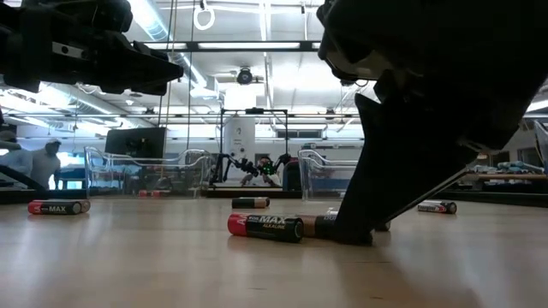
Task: Sort batteries
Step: Put the brown battery into the bottom right transparent bin
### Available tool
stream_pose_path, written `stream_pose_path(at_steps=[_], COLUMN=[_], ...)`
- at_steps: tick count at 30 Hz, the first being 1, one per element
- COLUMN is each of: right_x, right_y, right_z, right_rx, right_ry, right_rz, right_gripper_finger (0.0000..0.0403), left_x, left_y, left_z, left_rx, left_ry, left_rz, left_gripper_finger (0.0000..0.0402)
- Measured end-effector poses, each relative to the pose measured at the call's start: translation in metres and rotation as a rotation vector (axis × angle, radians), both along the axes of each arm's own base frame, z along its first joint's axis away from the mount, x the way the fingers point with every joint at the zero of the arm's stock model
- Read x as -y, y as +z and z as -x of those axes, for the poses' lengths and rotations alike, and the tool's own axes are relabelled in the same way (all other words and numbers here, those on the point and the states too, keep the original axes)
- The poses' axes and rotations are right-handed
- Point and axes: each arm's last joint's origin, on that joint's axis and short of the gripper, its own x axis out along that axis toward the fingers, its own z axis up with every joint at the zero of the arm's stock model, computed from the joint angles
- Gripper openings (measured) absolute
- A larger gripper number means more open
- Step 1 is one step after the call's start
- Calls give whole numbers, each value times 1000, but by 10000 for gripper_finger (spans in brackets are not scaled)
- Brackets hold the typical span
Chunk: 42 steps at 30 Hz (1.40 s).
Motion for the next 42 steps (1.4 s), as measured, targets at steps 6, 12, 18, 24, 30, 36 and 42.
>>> stream_pose_path(at_steps=[6,12,18,24,30,36,42], right_x=[-3,-10,-13,-18,-22,-33,-44], right_y=[8,27,63,113,150,169,155], right_z=[-5,-9,-15,-9,26,52,81], right_rx=[-36,-99,-151,-227,-385,-329,-388], right_ry=[61,107,132,120,-55,-150,-257], right_rz=[4,3,54,101,127,28,-3], right_gripper_finger=[61,61,61,61,61,61,61], left_x=[0,0,0,0,0,0,0], left_y=[0,0,0,0,0,1,1], left_z=[0,0,0,0,0,0,0], left_rx=[0,1,1,1,1,3,5], left_ry=[0,0,0,0,0,0,0], left_rz=[0,0,-1,-1,-1,0,2], left_gripper_finger=[19,19,19,19,19,19,19])
